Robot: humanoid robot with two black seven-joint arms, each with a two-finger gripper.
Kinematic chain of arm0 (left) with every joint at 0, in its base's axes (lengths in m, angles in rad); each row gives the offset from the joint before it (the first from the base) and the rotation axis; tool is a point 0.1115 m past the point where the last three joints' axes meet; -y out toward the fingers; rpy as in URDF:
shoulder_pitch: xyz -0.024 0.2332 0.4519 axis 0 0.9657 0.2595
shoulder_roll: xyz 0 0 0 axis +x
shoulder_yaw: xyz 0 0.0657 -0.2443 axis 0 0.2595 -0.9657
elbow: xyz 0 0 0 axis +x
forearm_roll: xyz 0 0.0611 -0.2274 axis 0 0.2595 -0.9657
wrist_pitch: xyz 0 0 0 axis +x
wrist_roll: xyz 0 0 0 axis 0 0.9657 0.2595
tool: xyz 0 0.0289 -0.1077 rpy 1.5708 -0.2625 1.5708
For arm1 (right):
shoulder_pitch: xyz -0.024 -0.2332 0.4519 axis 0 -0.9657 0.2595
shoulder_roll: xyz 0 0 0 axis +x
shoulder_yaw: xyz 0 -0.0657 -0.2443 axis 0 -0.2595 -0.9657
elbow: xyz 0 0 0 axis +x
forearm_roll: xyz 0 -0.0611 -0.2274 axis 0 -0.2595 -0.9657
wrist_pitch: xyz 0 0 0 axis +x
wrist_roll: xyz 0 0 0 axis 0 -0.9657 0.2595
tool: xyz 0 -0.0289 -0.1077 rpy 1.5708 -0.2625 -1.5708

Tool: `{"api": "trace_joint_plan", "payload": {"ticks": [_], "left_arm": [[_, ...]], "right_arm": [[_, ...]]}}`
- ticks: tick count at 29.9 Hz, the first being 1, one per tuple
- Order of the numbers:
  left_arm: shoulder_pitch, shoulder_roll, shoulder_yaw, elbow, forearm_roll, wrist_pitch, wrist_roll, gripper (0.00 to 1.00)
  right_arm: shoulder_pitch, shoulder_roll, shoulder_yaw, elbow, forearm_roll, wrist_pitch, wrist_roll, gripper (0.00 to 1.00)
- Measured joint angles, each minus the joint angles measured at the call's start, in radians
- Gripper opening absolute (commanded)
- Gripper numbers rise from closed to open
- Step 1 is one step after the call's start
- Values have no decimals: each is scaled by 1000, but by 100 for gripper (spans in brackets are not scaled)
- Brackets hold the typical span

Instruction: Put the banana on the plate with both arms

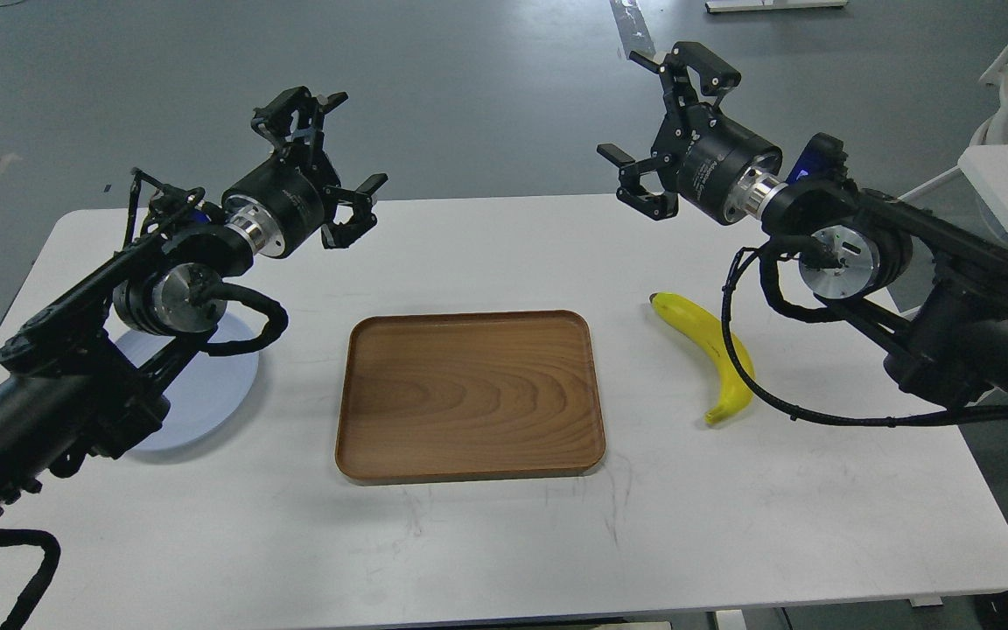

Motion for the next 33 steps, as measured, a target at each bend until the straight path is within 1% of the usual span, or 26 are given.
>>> {"api": "trace_joint_plan", "payload": {"ticks": [14, 33], "left_arm": [[7, -3, 4, -1, 1, -18, 1, 98], [10, 0, 6, -2, 2, -21, 3, 98]], "right_arm": [[16, 5, -2, -16, 0, 0, -17, 100], [15, 17, -9, -21, 0, -7, -19, 100]]}}
